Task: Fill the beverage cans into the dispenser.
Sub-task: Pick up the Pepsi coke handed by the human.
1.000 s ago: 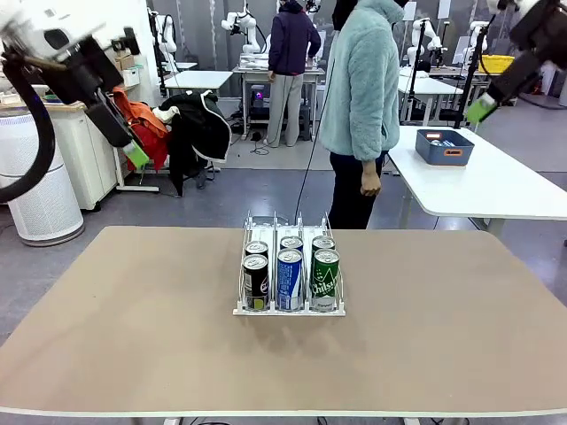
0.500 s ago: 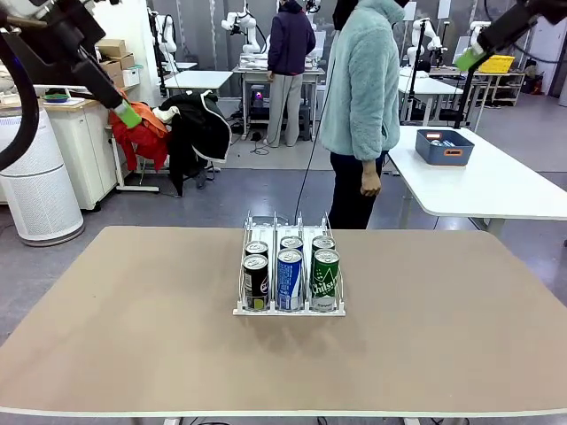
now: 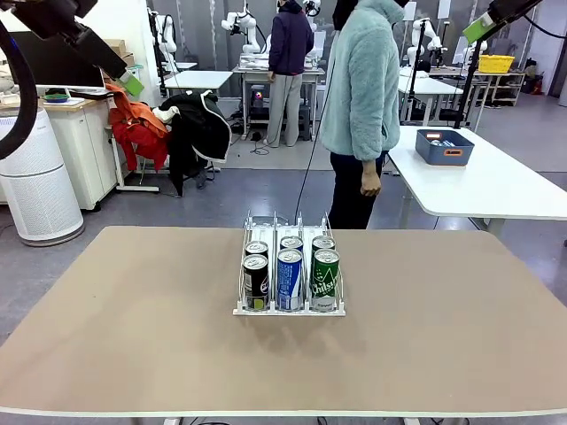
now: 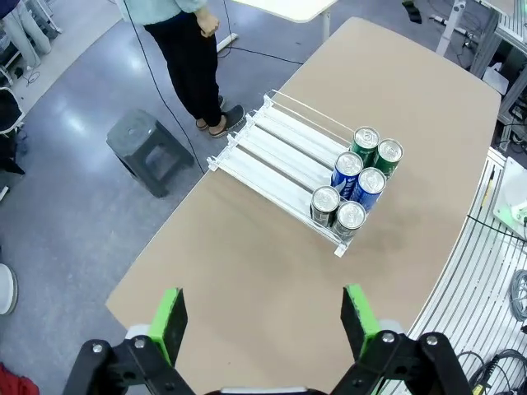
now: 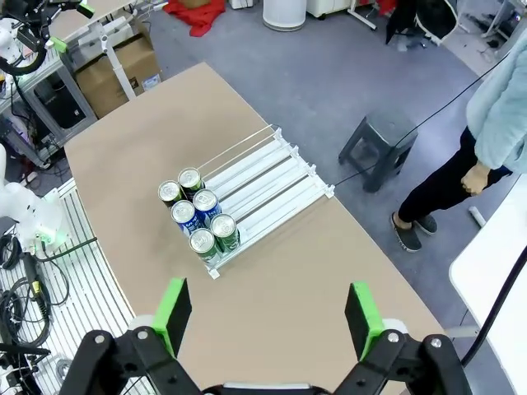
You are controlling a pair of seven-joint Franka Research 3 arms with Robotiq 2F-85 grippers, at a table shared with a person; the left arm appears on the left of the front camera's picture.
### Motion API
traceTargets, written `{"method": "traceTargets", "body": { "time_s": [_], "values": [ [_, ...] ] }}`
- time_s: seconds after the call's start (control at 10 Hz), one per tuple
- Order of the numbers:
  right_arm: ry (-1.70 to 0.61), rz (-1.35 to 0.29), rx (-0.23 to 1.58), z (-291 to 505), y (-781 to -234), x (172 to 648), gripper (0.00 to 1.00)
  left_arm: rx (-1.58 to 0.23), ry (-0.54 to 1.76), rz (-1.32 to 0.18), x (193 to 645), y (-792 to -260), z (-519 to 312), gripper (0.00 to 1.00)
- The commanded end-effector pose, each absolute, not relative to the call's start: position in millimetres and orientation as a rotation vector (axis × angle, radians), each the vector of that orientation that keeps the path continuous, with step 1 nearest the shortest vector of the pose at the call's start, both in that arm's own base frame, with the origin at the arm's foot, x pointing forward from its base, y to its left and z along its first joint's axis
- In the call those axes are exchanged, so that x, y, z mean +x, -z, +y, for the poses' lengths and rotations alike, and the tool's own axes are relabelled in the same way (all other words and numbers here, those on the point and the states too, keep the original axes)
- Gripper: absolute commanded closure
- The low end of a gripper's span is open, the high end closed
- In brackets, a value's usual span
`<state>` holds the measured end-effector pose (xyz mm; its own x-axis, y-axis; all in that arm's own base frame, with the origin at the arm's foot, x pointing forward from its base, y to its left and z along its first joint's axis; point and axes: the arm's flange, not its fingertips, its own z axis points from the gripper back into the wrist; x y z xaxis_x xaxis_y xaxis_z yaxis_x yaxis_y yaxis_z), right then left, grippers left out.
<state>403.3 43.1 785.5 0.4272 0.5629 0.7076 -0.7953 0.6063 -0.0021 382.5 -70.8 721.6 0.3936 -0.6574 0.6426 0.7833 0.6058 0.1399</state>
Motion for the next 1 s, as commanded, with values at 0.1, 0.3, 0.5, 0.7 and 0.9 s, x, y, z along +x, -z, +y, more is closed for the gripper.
{"method": "traceTargets", "body": {
  "time_s": [0.1,0.3,0.5,0.7,0.9],
  "values": [
    [-0.873,-0.720,0.357,43.6,-782.1,404.6,0.00,-0.198,0.945,-0.703,381.0,-722.3,-70.0,0.00],
    [-0.873,-0.720,0.357,43.6,-782.1,404.6,0.00,-0.198,0.945,-0.703,381.0,-722.3,-70.0,0.00],
    [-0.853,-0.748,0.380,44.1,-789.0,404.6,0.00,-0.236,0.924,-0.688,381.1,-726.4,-76.3,0.00],
    [-0.846,-0.766,0.403,44.4,-793.7,396.8,0.00,-0.281,0.905,-0.676,378.6,-733.1,-85.1,0.00],
    [-0.849,-0.774,0.403,43.1,-792.9,396.1,0.00,-0.303,0.909,-0.687,378.7,-742.5,-92.2,0.00]
  ]
}}
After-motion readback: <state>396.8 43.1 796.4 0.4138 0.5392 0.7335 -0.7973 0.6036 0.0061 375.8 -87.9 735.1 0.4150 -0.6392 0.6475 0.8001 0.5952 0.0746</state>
